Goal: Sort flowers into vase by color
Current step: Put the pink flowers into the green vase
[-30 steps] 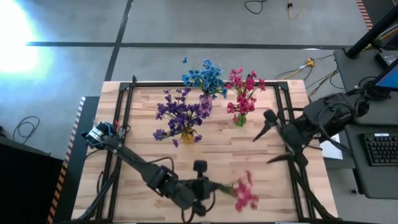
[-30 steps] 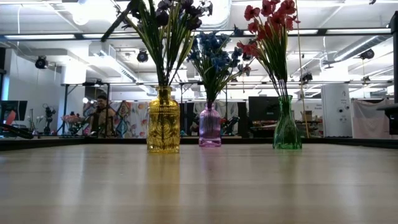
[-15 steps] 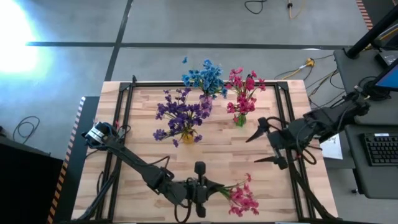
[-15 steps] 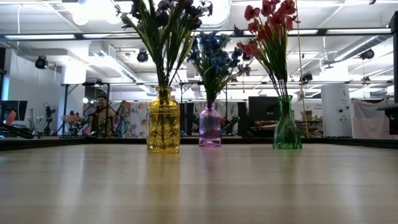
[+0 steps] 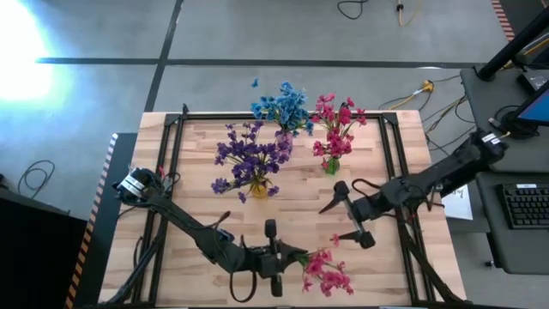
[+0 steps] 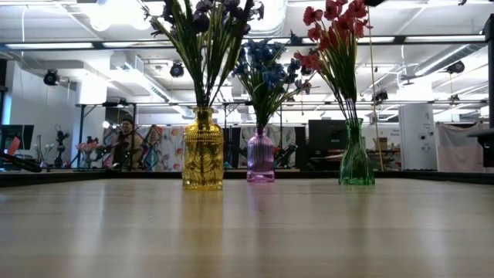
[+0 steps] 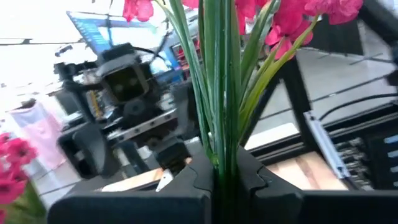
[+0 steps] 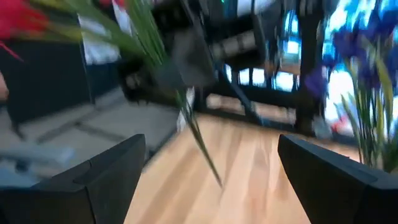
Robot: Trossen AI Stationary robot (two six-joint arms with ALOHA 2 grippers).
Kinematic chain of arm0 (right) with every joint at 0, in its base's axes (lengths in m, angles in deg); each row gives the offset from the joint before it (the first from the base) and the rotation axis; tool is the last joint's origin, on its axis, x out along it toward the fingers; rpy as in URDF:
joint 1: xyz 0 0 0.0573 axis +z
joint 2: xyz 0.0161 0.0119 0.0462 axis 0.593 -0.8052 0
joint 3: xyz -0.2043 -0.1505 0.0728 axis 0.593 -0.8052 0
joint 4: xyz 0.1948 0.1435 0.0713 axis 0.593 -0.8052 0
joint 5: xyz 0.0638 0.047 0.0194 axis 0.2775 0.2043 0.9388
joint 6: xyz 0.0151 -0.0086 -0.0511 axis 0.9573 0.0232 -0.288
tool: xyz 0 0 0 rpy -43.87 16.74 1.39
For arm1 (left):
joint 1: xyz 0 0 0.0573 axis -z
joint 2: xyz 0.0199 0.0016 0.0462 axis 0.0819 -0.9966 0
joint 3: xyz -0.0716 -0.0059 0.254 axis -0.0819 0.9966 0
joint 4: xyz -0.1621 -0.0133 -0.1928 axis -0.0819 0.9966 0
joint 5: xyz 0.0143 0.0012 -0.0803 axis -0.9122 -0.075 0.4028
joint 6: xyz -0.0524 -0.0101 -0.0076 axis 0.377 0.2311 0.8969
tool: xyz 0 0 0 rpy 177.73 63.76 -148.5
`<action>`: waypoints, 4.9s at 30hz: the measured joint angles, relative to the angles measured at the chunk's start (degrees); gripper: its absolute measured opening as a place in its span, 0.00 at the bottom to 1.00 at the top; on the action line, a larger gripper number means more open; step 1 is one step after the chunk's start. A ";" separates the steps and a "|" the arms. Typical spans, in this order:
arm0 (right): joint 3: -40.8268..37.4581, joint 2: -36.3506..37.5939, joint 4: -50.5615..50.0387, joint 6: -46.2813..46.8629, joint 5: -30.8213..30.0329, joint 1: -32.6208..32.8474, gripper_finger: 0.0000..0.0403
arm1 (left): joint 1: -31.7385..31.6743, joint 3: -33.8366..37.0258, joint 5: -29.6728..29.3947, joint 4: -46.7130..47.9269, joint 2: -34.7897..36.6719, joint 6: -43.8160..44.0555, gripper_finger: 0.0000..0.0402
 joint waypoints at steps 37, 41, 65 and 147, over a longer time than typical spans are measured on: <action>9.11 -22.87 26.16 -6.94 7.07 -0.39 0.67 | -3.53 0.61 -5.50 1.11 -0.02 4.63 0.00; 9.44 -22.74 26.07 -6.26 6.88 -0.39 0.54 | -3.53 0.61 -5.48 1.25 -0.02 4.93 0.00; 9.48 -22.74 26.01 -6.95 6.23 -0.61 0.04 | -4.01 0.61 -5.19 1.77 -0.07 6.24 0.00; -0.37 34.81 -13.01 -3.88 -57.73 -5.92 0.04 | -1.33 0.59 -11.38 29.58 8.41 12.37 0.43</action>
